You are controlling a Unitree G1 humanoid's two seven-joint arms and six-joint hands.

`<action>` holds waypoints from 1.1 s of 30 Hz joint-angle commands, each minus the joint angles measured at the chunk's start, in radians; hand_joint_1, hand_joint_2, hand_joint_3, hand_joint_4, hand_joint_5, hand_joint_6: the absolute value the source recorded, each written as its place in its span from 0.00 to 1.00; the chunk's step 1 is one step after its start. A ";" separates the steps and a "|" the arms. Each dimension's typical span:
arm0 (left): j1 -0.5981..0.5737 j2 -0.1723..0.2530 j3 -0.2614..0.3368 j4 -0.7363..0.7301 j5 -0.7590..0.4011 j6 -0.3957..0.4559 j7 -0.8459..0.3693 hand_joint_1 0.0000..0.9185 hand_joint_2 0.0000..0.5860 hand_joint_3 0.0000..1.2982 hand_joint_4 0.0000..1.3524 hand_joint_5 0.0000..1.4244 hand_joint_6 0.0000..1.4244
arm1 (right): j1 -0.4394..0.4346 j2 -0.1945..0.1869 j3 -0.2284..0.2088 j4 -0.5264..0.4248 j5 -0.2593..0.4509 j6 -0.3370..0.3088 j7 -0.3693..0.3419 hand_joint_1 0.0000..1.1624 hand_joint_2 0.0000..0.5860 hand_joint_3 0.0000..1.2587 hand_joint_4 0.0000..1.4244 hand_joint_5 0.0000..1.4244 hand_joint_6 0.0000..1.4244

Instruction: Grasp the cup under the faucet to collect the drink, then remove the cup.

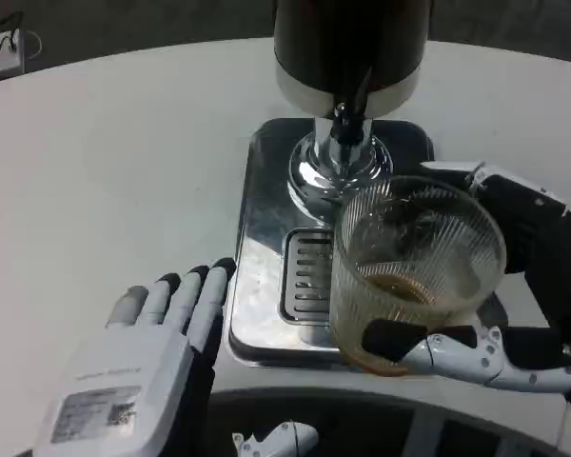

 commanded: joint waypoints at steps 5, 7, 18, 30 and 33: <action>-0.020 -0.044 -0.053 -0.061 0.099 -0.065 -0.102 0.03 0.15 0.00 0.00 0.00 0.00 | 0.054 -0.050 -0.034 -0.092 0.055 -0.011 0.069 1.00 0.17 0.65 0.68 0.82 1.00; -0.021 -0.051 -0.061 -0.067 0.107 -0.080 -0.116 0.03 0.15 0.00 0.00 0.00 0.00 | 0.061 -0.055 -0.036 -0.103 0.058 -0.015 0.077 1.00 0.17 0.65 0.69 0.82 1.00; -0.019 -0.064 -0.089 -0.076 0.121 -0.145 -0.203 0.07 0.14 0.00 0.00 0.00 0.00 | 0.075 -0.053 -0.051 -0.116 0.060 -0.031 0.086 1.00 0.17 0.65 0.69 0.82 1.00; -0.016 -0.093 -0.080 -0.072 0.142 -0.169 -0.187 0.09 0.14 0.00 0.00 0.00 0.00 | 0.049 -0.057 -0.072 -0.103 0.069 -0.029 0.092 1.00 0.17 0.65 0.69 0.82 1.00; -0.021 -0.097 -0.074 -0.068 0.141 -0.171 -0.185 0.09 0.15 0.00 0.00 0.00 0.00 | 0.049 -0.058 -0.070 -0.102 0.067 -0.027 0.092 1.00 0.17 0.65 0.69 0.82 1.00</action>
